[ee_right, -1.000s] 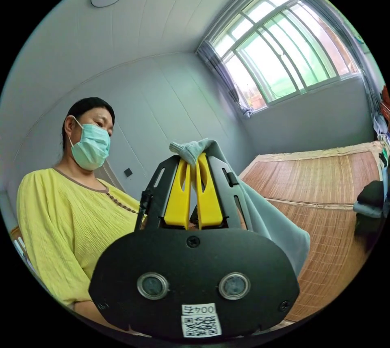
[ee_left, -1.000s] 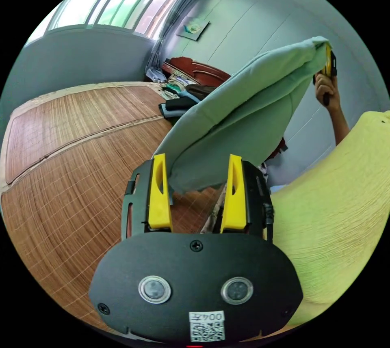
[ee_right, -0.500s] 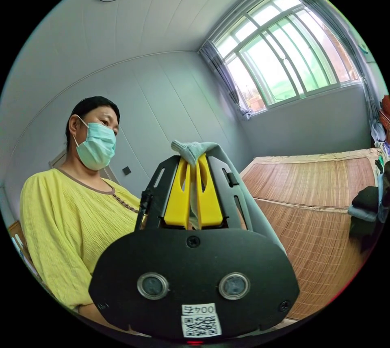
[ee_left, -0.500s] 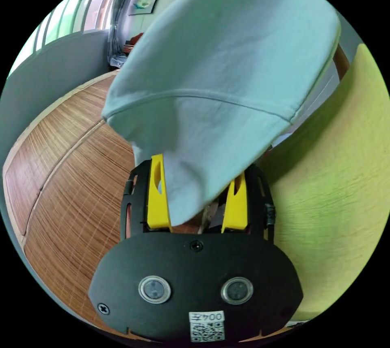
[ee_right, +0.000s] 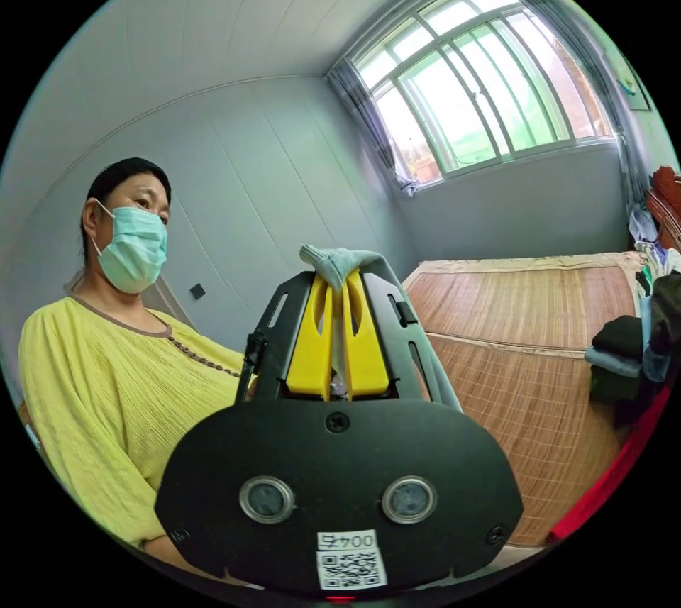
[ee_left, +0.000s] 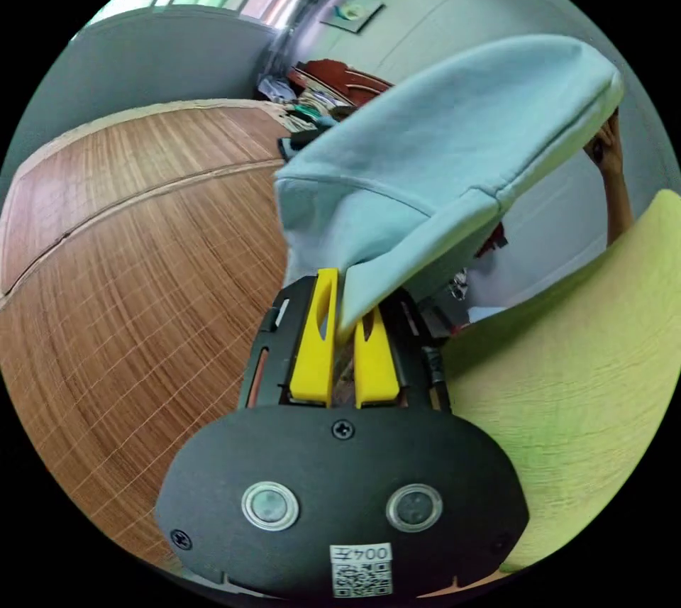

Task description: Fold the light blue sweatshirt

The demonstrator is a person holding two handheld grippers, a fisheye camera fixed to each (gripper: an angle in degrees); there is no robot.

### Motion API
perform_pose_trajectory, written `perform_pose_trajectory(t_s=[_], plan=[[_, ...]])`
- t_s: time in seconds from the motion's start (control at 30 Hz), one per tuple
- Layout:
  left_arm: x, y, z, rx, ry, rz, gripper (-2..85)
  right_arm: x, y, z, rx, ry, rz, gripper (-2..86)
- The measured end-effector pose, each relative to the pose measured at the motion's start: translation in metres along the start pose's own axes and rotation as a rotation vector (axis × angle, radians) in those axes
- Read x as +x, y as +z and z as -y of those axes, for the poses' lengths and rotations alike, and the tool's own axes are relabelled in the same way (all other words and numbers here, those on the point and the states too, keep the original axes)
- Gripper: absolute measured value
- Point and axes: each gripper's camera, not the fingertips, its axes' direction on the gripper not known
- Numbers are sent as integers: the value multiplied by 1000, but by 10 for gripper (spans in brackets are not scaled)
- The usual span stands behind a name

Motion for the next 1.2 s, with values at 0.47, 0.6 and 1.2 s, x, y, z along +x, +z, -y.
perform_pose_trajectory(t_s=[0.47, 0.6, 1.2], plan=[[10, -120, 18, 17, 42, 148, -5, 63, -32, -25, -35, 18, -23, -8], [16, -120, 4, -48, 33, 94, -4, 83, -31, -33, -60, 32, 20, -8], [46, -146, -40, 252, -228, 203, -3, 77, -34, -48, -171, -36, -20, -7]])
